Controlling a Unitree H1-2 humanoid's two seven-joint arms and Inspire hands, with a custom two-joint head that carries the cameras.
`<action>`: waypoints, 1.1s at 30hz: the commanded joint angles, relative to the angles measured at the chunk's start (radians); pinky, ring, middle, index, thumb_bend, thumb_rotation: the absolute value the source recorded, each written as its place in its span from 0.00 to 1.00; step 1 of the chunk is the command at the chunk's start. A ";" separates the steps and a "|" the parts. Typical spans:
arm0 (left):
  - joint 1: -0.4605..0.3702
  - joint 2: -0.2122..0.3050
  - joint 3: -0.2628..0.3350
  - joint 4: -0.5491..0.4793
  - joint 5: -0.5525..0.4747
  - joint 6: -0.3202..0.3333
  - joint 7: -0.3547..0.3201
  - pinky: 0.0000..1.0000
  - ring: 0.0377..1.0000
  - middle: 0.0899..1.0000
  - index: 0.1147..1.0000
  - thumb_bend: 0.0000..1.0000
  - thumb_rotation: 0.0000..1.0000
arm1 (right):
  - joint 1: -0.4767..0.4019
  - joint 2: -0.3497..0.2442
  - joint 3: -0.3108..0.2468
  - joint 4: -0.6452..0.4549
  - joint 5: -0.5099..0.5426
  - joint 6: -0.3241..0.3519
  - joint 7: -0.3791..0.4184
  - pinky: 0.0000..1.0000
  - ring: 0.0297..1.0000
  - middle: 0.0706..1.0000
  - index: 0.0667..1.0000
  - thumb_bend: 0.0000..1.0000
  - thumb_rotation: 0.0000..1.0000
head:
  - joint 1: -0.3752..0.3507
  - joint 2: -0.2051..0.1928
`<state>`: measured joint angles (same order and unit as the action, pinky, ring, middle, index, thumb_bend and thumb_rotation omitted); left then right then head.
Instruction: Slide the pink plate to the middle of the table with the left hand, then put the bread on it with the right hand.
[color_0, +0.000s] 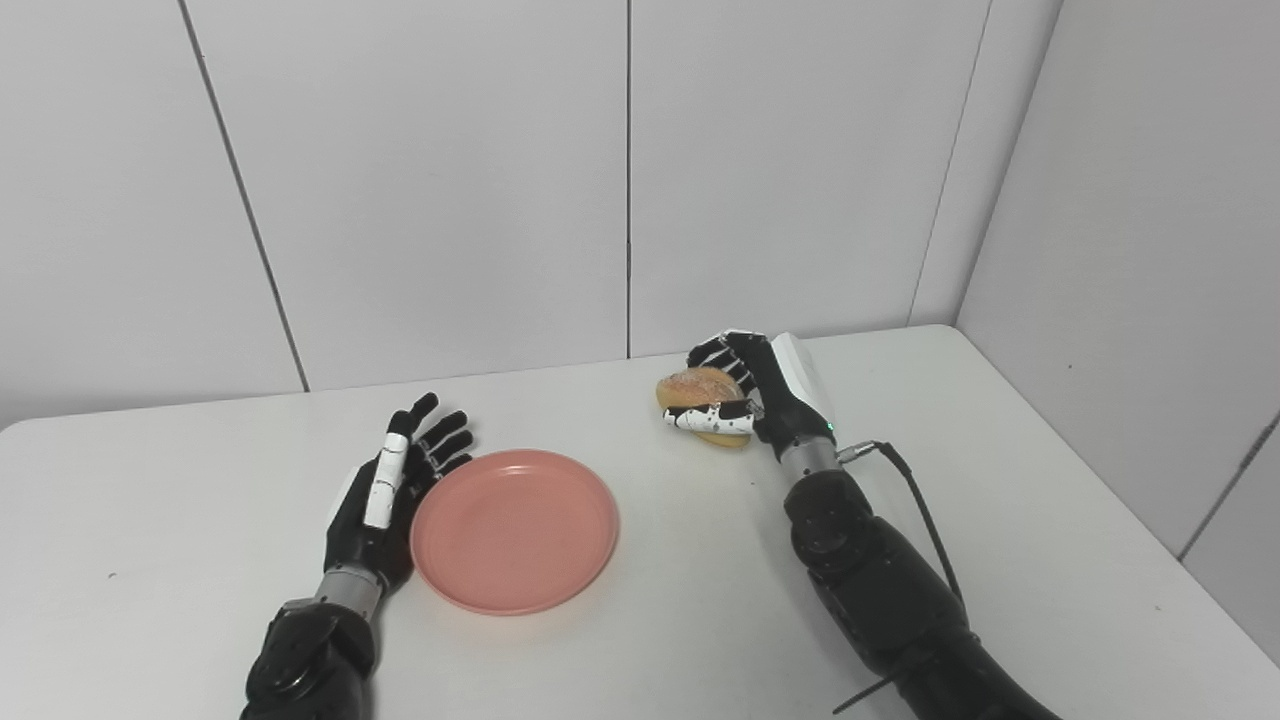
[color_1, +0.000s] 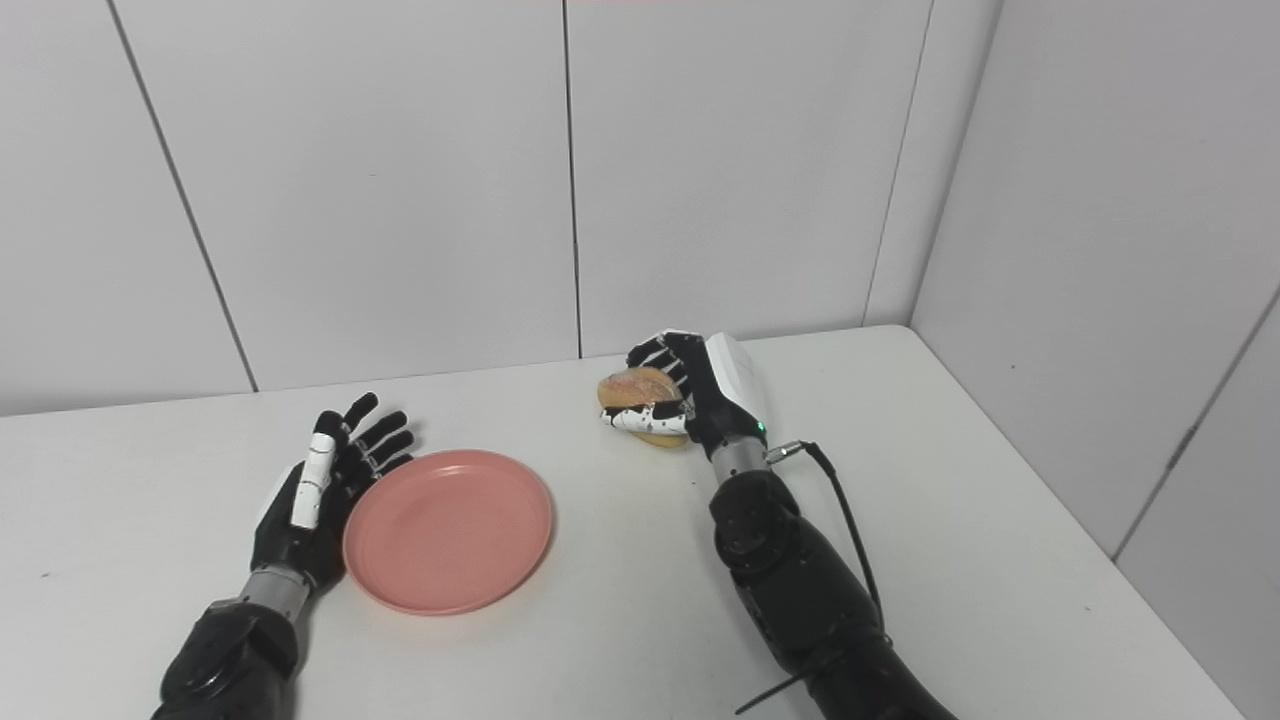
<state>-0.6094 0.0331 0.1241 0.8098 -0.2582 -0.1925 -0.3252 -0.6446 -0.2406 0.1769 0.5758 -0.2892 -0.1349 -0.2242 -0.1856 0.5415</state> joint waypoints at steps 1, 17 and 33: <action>0.032 -0.014 -0.009 0.024 0.003 0.006 0.002 0.85 0.85 0.83 0.91 0.86 0.81 | -0.039 -0.017 -0.017 -0.051 0.046 -0.075 0.068 0.35 0.39 0.42 0.46 0.53 0.00 | 0.022 0.001; 0.017 -0.056 -0.015 0.034 0.015 -0.011 0.046 0.82 0.83 0.82 0.89 0.84 0.81 | -0.059 -0.041 -0.036 -0.122 0.256 -0.035 0.497 0.31 0.32 0.40 0.47 0.53 0.00 | 0.181 0.015; -0.005 -0.088 -0.001 0.097 0.017 -0.063 0.086 0.80 0.80 0.79 0.87 0.87 0.80 | -0.137 0.056 0.011 -0.028 0.211 -0.085 0.568 0.30 0.34 0.40 0.46 0.53 0.00 | 0.279 -0.004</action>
<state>-0.6474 -0.0337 0.1263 0.8807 -0.2397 -0.2510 -0.2447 -0.7257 -0.1893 0.1906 0.5580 -0.0854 -0.1691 0.3388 0.0905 0.5369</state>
